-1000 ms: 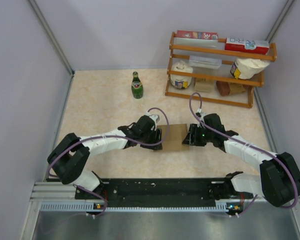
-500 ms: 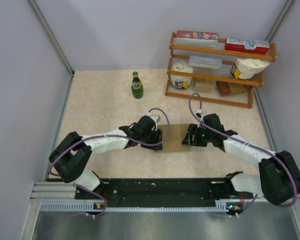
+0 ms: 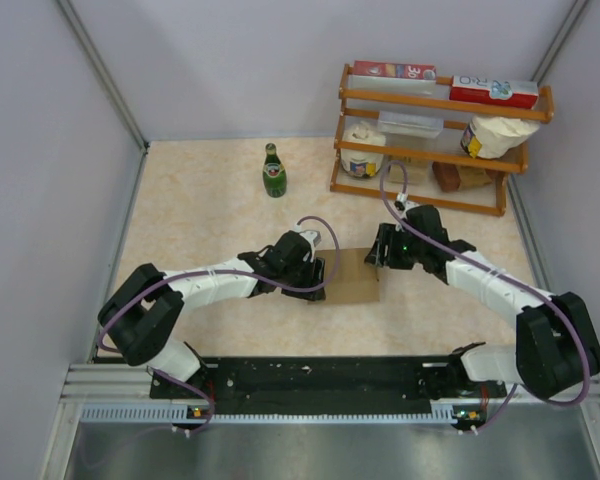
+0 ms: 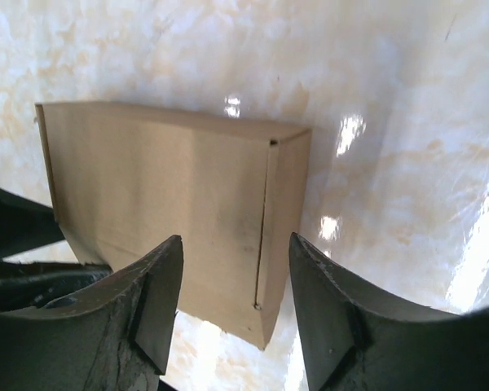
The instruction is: Fold the paper box
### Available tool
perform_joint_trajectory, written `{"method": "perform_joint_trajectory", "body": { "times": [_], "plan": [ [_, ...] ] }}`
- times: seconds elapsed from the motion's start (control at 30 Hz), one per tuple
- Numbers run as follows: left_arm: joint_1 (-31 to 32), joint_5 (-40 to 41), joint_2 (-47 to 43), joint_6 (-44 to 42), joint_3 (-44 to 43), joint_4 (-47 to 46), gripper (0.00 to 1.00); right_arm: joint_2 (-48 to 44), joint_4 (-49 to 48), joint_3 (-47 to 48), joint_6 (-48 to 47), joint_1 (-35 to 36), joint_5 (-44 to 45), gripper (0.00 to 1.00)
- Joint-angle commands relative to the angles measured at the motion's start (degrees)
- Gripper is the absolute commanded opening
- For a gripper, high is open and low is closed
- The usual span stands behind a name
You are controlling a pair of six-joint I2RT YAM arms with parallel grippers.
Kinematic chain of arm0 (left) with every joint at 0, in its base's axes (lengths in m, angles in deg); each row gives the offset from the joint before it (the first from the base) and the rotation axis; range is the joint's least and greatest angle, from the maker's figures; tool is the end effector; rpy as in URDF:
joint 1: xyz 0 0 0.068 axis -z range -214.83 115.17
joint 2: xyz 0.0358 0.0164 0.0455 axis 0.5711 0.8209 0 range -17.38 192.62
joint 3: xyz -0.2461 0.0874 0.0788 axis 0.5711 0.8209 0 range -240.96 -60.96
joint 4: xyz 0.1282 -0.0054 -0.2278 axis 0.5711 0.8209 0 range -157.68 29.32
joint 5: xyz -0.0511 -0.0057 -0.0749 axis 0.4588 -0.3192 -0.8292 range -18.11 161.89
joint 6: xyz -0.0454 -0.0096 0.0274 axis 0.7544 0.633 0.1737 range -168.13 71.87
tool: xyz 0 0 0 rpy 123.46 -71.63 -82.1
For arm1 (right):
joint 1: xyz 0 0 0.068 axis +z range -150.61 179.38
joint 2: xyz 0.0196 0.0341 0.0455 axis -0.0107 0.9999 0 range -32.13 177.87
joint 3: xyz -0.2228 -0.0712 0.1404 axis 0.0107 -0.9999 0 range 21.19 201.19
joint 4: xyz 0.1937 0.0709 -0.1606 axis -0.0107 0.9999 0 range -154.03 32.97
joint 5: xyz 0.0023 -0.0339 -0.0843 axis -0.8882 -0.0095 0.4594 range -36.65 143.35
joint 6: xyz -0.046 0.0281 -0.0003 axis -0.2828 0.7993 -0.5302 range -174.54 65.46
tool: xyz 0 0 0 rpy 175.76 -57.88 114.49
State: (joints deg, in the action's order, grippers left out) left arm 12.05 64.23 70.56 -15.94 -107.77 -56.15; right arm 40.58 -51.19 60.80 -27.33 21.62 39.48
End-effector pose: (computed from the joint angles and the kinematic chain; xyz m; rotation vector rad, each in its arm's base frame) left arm 0.2021 -0.2227 0.1746 0.3957 2.6045 -0.7024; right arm 0.2328 0.1044 0.2040 -0.0142 2.4560 0.6861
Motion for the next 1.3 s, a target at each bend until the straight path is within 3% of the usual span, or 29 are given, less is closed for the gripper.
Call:
{"method": "perform_joint_trajectory", "body": {
  "times": [0.0,0.47,0.93,1.27],
  "plan": [
    [0.0,0.5,-0.7,-0.9,-0.6,-1.5,0.59,3.4,-1.5,5.3,0.7,-1.1,2.2,0.52],
    [0.0,0.4,-0.4,-1.2,-1.1,-1.2,0.59,10.1,-3.5,8.1,2.7,-1.9,5.1,0.40],
    [0.1,7.1,-1.0,-5.6,0.4,-2.0,0.59,12.5,-3.9,7.6,2.7,-2.1,3.4,0.39],
    [0.3,12.8,-0.7,-5.6,2.0,-4.1,0.67,12.8,-3.8,7.8,2.5,-2.1,2.5,0.39]
  ]
}}
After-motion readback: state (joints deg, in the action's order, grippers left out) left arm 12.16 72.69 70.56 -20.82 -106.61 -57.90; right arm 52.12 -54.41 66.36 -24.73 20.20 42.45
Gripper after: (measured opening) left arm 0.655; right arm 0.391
